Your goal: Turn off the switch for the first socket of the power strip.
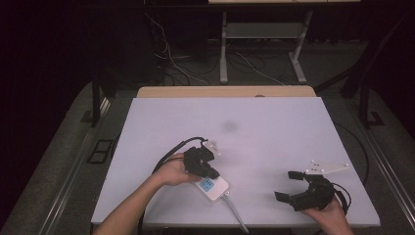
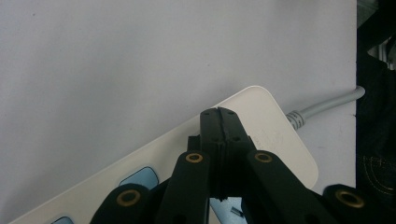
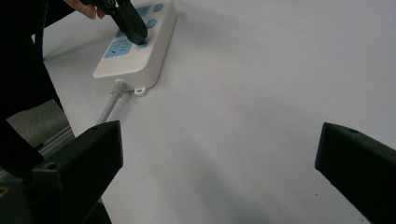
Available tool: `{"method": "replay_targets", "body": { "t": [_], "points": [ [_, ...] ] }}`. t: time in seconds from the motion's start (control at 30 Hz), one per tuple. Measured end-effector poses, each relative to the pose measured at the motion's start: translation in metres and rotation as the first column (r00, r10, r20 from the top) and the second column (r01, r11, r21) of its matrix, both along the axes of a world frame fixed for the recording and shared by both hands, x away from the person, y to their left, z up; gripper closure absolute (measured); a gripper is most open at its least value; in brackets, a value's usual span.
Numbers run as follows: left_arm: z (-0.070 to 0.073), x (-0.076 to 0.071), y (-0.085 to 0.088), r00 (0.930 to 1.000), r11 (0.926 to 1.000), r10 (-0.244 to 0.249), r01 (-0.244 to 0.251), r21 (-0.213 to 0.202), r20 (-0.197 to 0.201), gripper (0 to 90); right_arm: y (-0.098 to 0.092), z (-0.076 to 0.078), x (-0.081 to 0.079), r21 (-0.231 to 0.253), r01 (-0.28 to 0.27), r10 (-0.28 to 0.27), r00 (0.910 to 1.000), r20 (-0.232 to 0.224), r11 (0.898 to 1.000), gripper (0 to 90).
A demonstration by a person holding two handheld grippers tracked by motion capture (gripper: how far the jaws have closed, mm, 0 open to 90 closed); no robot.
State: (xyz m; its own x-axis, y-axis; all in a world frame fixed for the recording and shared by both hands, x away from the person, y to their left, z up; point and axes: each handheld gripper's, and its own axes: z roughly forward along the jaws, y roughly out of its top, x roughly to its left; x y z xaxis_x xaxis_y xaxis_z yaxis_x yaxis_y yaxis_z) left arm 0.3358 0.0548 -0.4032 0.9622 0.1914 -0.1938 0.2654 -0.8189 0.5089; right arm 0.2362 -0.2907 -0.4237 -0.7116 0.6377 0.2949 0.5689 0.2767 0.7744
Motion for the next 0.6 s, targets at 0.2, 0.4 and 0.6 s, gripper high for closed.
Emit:
{"method": "replay_targets", "body": {
  "t": [0.2, 0.4, 0.6],
  "points": [
    [-0.0013, 0.0032, 0.0012, 0.9994, 0.9999, 0.009, -0.010, -0.009, -0.032, 89.7, -0.0009, -0.0004, 0.0008, 0.003, 0.001, -0.001, 1.0000, -0.003, 1.000, 0.7],
    [-0.0032, 0.0045, 0.0028, 0.9986, 0.9996, 0.018, -0.019, -0.021, -0.051, 89.7, -0.0020, -0.0003, 0.0002, 0.009, 0.008, -0.008, 1.0000, 0.000, 1.000, 0.7],
    [-0.0042, 0.0055, 0.0036, 0.9980, 0.9992, 0.027, -0.029, -0.027, -0.057, 89.7, -0.0042, 0.0003, -0.0008, 0.017, 0.016, -0.016, 0.9999, 0.002, 1.000, 0.7]
  ]
}}
